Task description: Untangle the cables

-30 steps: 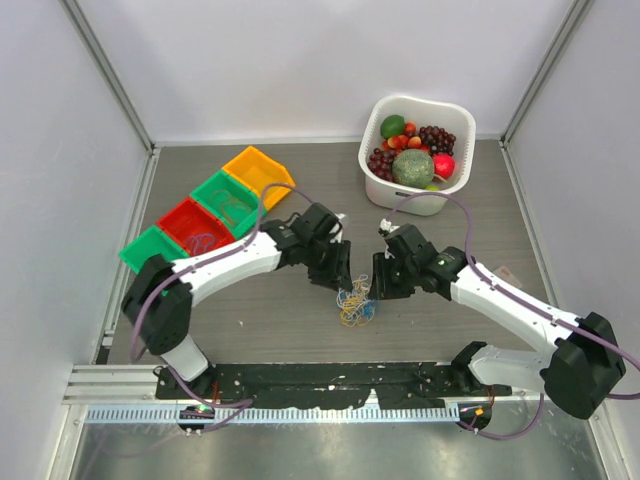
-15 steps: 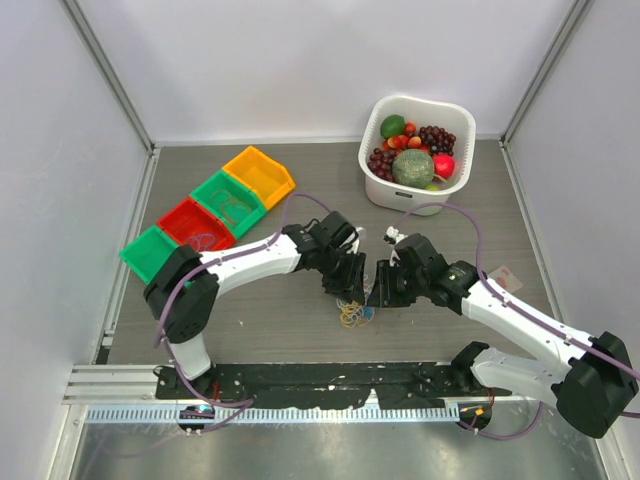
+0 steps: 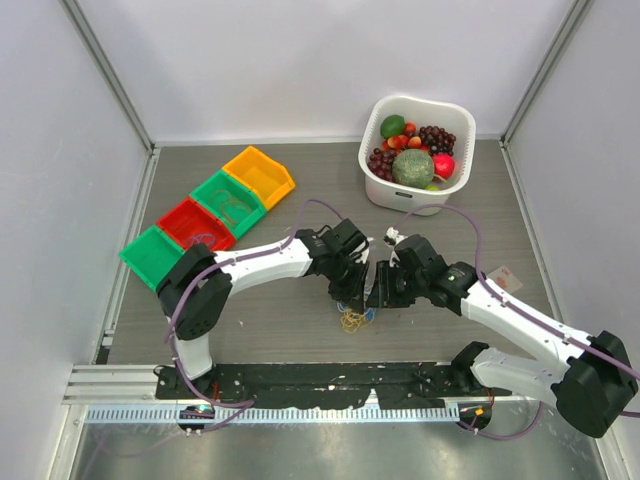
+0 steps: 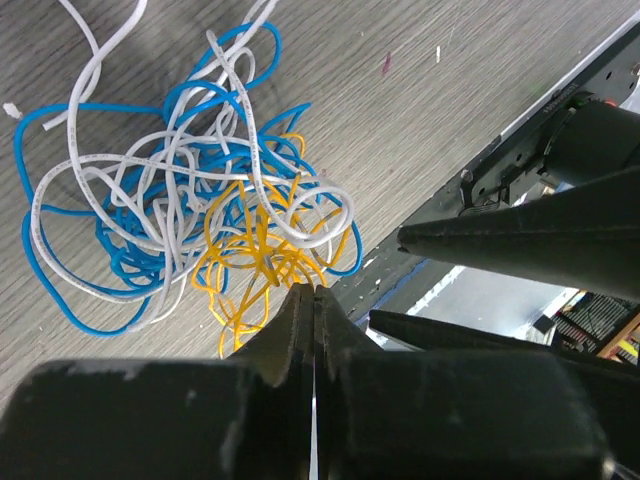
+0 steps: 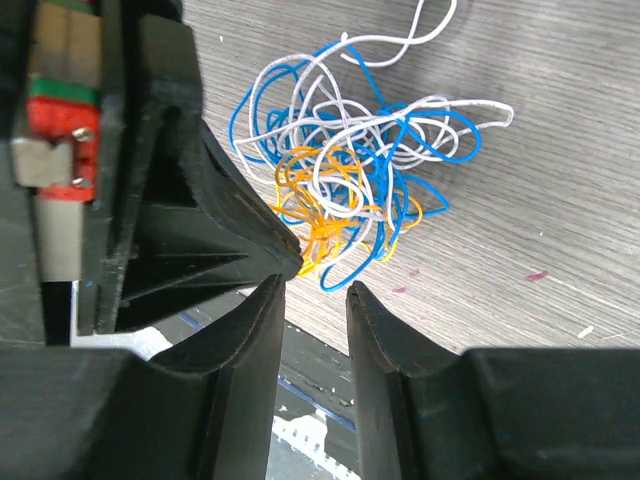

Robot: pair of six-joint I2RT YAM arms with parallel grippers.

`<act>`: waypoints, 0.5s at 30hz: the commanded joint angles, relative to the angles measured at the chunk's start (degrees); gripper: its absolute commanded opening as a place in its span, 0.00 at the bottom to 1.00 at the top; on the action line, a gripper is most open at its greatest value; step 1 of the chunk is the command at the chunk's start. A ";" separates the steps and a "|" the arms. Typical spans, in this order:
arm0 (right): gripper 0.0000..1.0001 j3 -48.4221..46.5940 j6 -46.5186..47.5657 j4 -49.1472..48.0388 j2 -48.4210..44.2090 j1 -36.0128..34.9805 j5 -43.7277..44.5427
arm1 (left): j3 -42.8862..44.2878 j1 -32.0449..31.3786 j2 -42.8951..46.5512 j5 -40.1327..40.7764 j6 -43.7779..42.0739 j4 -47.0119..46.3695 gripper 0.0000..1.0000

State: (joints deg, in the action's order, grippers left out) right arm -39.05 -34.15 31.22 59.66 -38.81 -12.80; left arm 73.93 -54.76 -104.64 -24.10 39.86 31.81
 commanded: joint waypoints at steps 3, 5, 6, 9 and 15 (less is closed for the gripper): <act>0.39 0.11 -0.74 -1.78 0.63 0.14 -0.38 | 4.55 -0.26 5.14 -0.96 -3.99 4.39 0.00; 0.41 0.29 -0.65 -2.48 1.16 0.14 -0.82 | 5.87 -0.26 7.77 0.36 -5.31 5.10 0.00; 0.42 0.29 -0.65 -2.92 1.07 0.14 -1.70 | 6.74 -0.17 8.74 1.06 -5.92 5.45 0.00; 0.43 0.99 -0.65 -5.29 1.34 0.05 -2.67 | 9.12 -0.26 11.38 1.60 -6.72 5.54 0.00; 0.35 1.69 -2.05 -10.12 3.79 0.05 2.75 | 15.44 -0.17 16.65 0.45 -6.46 4.84 0.00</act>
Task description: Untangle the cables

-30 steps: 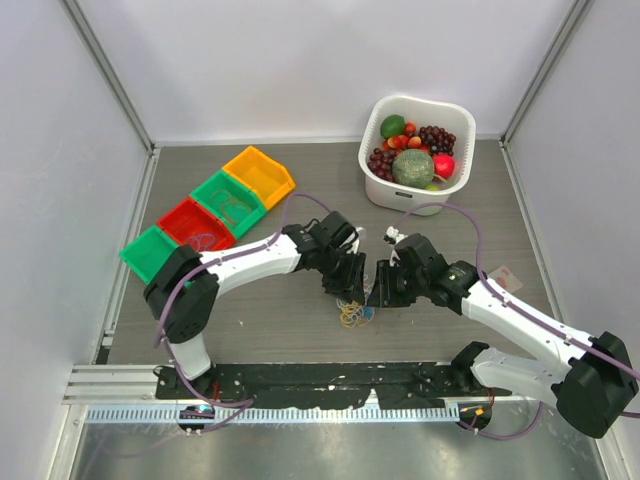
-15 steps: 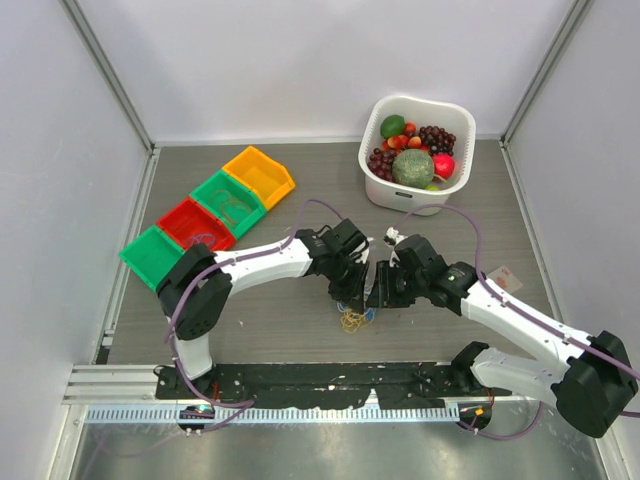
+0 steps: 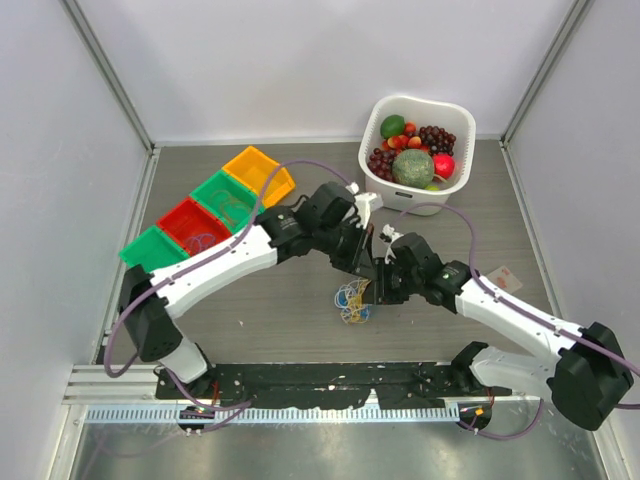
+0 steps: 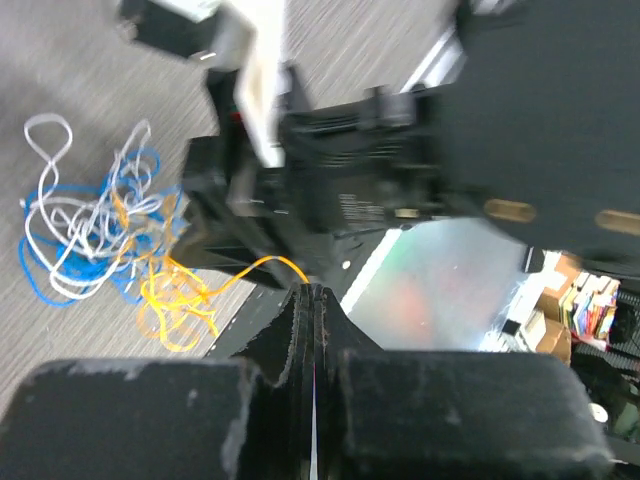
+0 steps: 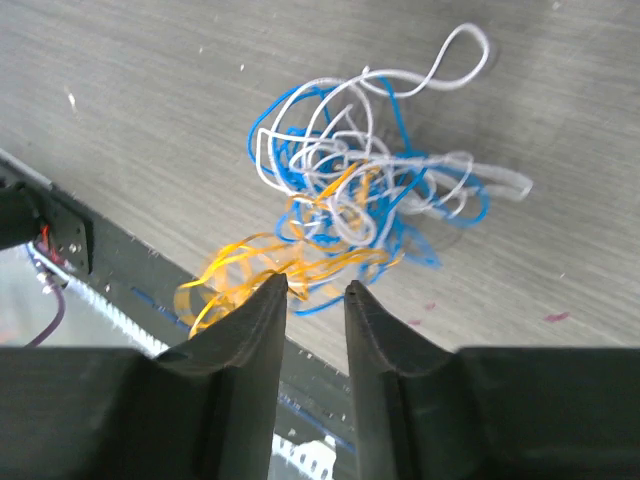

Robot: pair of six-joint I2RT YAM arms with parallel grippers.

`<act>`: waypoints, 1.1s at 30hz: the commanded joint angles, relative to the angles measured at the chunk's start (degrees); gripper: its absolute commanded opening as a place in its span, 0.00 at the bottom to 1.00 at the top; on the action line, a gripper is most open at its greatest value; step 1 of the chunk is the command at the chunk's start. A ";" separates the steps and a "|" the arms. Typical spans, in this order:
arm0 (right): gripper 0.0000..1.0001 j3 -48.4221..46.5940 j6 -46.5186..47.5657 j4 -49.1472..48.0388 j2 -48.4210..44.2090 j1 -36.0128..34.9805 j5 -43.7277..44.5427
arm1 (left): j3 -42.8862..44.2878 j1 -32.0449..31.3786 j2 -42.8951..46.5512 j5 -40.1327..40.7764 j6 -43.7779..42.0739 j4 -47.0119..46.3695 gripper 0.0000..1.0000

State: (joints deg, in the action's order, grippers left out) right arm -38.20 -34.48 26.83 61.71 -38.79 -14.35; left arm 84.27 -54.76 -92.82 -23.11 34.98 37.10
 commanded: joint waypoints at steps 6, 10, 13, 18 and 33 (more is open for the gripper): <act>0.26 3.47 -4.10 -5.65 6.31 2.74 9.25 | 15.73 -0.17 13.09 13.15 -4.57 -0.54 0.00; 0.27 5.32 -4.28 -5.91 6.23 4.50 8.72 | 20.92 -0.26 17.75 22.22 -6.15 -2.12 0.00; 0.29 5.06 -3.84 -5.48 6.49 5.56 8.81 | 26.98 -0.26 18.20 24.52 -6.15 -3.52 0.00; 0.40 -1.33 3.09 0.66 4.13 6.62 7.84 | 38.06 -0.26 14.69 23.82 -5.36 -2.30 0.00; 0.50 -3.64 7.41 1.21 -2.74 6.36 -8.14 | -3.25 5.10 20.02 24.00 -0.28 10.65 0.60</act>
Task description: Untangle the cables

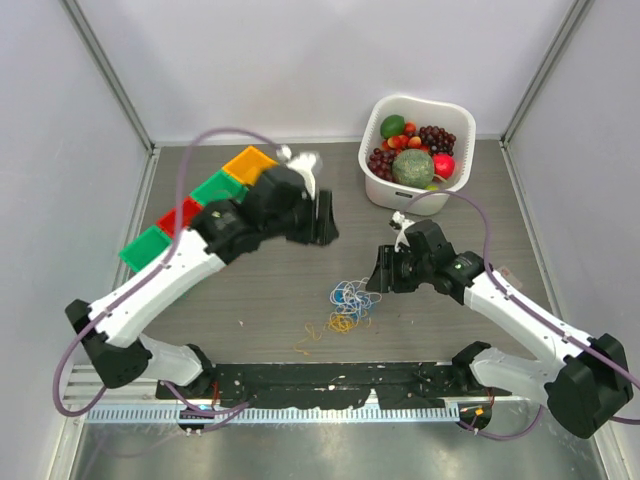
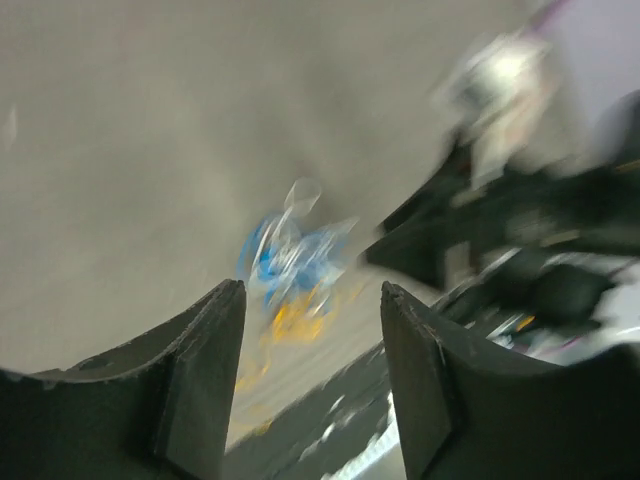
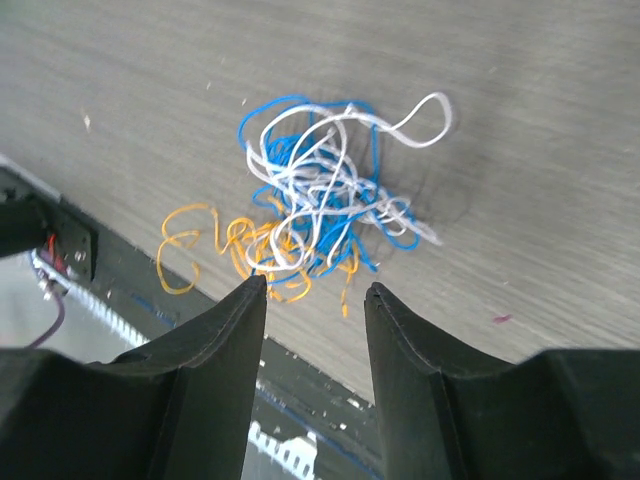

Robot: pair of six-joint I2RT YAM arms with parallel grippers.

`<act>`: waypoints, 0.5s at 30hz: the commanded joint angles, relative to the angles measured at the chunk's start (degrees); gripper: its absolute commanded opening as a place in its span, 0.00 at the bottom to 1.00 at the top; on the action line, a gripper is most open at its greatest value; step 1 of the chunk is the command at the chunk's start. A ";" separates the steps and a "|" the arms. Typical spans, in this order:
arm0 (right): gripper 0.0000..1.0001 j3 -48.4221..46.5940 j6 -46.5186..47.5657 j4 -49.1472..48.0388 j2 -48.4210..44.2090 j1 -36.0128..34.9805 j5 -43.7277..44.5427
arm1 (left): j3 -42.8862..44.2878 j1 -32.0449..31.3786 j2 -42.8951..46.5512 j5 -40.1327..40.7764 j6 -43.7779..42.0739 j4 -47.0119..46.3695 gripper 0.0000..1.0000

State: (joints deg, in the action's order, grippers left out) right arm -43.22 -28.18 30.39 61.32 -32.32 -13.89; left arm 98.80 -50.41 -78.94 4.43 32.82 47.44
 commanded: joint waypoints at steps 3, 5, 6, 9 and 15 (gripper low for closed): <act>0.52 1.74 1.73 -3.23 -2.08 -0.81 -10.72 | -30.83 1.20 9.15 -10.91 6.37 -3.84 0.69; 0.53 1.74 1.90 -3.41 -1.21 -1.43 -10.54 | -36.38 1.19 8.72 -14.43 8.39 -4.64 0.71; 0.54 1.48 1.91 -3.24 -0.07 -1.61 -10.37 | -38.58 1.19 8.10 -14.53 9.45 -4.03 0.72; 0.54 0.86 1.12 -3.85 2.74 -2.84 -10.37 | -41.41 1.20 3.98 -16.02 9.99 -2.36 0.73; 0.54 -0.63 -0.38 -6.31 6.87 -5.91 -8.79 | -43.61 1.28 -3.14 -19.37 10.51 -7.18 0.67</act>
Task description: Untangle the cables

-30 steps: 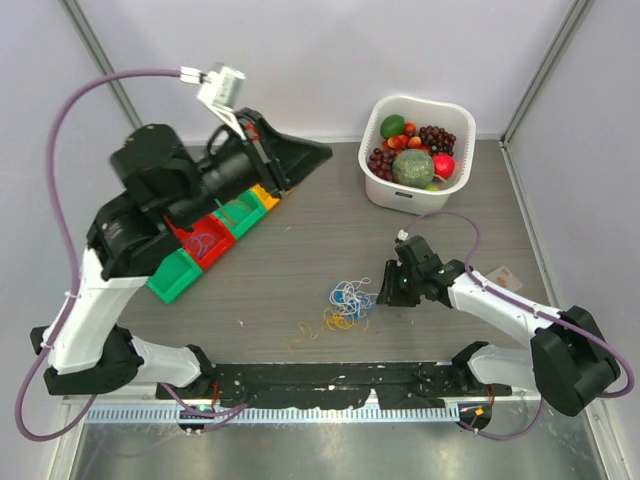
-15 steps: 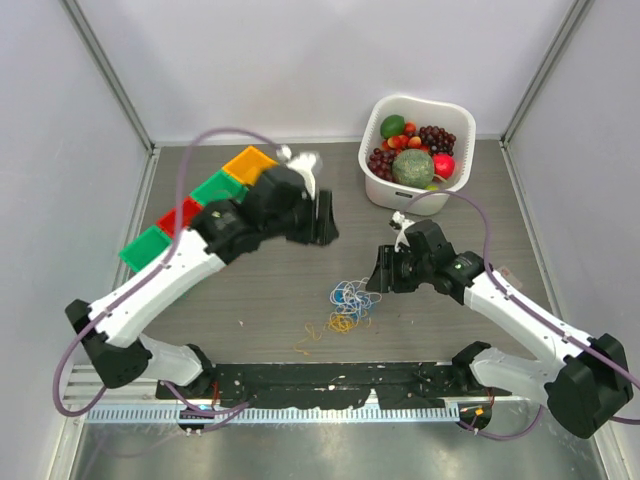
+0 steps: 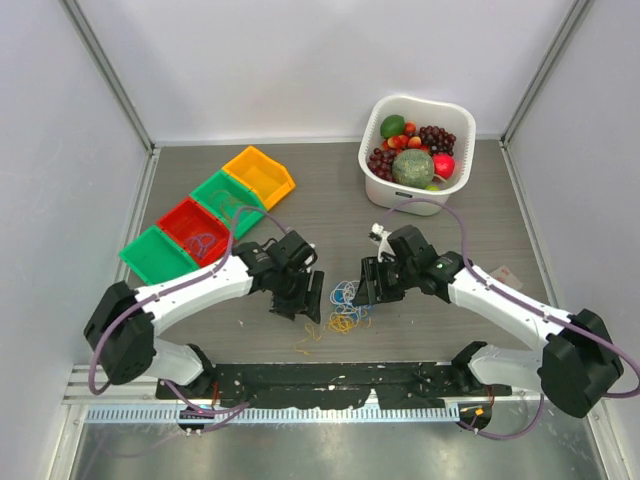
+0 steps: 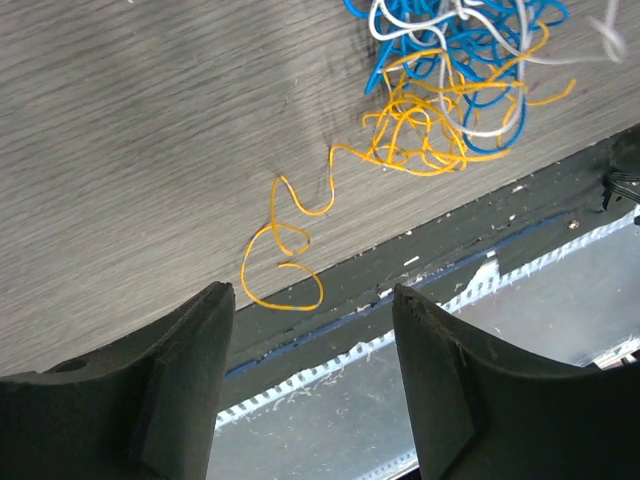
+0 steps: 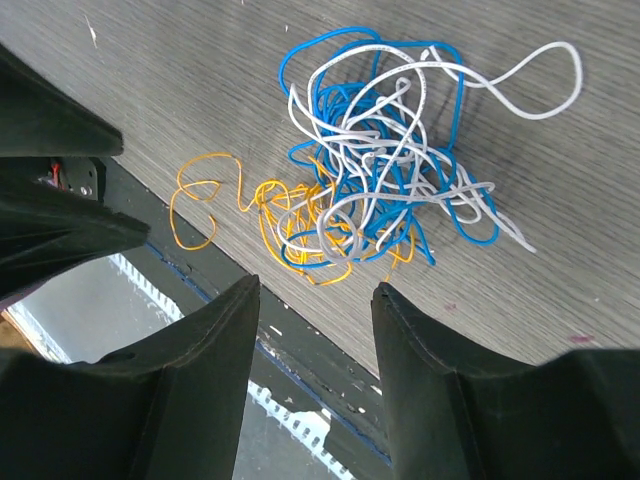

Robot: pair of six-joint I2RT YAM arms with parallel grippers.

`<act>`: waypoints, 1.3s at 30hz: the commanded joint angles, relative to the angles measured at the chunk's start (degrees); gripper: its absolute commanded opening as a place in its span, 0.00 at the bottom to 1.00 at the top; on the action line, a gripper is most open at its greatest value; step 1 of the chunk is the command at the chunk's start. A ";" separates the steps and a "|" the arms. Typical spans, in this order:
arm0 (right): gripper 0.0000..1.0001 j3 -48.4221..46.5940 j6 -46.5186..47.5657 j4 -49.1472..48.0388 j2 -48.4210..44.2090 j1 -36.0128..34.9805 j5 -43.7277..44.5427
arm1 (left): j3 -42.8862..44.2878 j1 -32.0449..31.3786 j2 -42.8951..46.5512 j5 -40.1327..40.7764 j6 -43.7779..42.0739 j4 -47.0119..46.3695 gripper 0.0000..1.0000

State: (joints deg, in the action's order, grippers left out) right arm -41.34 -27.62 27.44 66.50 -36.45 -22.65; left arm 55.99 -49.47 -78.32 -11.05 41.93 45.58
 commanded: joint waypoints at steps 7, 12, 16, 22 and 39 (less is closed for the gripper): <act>0.54 -4.89 -2.62 -1.69 5.48 -5.03 5.60 | -0.97 0.17 -13.51 -4.42 2.36 -7.18 0.49; 0.55 -4.98 -2.36 -1.07 5.22 -6.53 8.85 | -1.76 0.25 -13.00 -5.12 1.66 -7.00 0.38; 0.57 -5.76 -2.09 -1.77 6.27 -9.16 11.31 | -2.02 0.17 -10.02 -8.63 -0.09 -7.35 0.12; 0.59 -7.35 -5.25 -3.09 12.32 -12.68 18.43 | 1.75 0.17 -0.10 -8.91 -2.90 -5.51 0.00; 0.22 -2.52 -15.01 6.65 19.99 3.18 47.26 | 58.41 0.08 9.78 20.18 -21.01 9.17 0.00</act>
State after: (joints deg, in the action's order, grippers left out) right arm -46.74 -39.57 27.14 86.78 -42.33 14.31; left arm 102.76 -49.47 -65.87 -1.08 27.27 49.43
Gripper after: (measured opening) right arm 0.242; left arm 0.009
